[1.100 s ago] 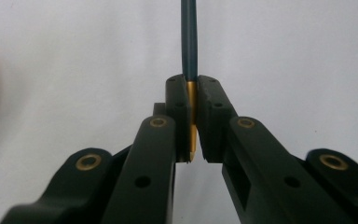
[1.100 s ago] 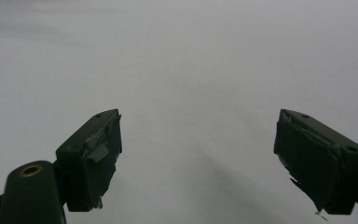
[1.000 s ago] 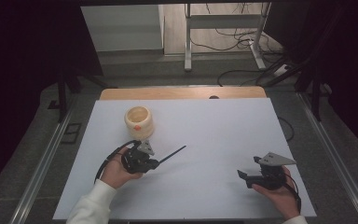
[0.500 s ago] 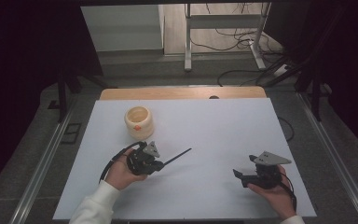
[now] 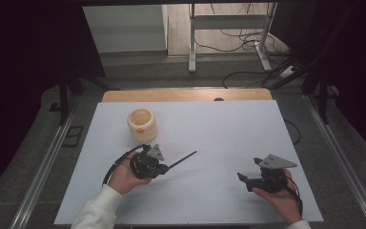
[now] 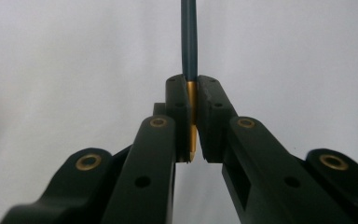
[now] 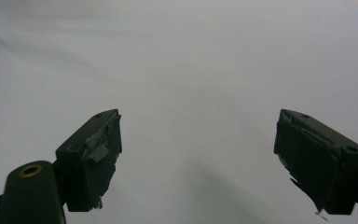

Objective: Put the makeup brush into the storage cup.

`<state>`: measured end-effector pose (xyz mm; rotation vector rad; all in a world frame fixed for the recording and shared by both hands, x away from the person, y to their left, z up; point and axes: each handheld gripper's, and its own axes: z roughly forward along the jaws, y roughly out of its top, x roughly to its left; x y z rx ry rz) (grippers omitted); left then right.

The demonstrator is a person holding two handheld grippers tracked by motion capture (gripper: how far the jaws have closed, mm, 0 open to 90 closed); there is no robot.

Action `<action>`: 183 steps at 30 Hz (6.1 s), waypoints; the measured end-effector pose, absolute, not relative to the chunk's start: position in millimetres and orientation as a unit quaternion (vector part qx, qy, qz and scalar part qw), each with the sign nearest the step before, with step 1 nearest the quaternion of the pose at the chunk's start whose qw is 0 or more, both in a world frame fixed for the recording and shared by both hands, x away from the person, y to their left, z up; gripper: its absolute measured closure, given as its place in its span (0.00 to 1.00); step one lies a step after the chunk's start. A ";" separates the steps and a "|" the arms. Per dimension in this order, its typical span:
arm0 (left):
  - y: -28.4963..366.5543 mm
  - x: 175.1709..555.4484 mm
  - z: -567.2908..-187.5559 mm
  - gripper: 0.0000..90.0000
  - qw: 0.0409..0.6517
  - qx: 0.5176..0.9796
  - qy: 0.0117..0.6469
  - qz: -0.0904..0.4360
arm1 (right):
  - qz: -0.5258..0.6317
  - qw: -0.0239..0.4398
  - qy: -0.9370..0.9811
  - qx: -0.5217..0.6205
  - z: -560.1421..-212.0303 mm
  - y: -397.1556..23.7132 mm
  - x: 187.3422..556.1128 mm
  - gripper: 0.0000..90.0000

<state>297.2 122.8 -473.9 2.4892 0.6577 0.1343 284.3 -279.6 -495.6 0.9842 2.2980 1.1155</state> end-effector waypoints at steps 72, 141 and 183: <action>108.6 299.8 -469.8 0.94 0.274 0.932 0.234 0.047 | 0.405 0.215 0.839 0.292 -473.7 -236.8 291.7 0.18; 86.5 305.5 -470.8 0.94 0.257 0.942 0.212 0.039 | 0.369 0.221 0.878 0.211 -468.4 -177.4 307.4 0.17; 78.7 306.5 -470.3 0.94 0.262 0.943 0.204 0.034 | 0.291 0.256 0.914 0.118 -484.5 -131.8 313.9 0.36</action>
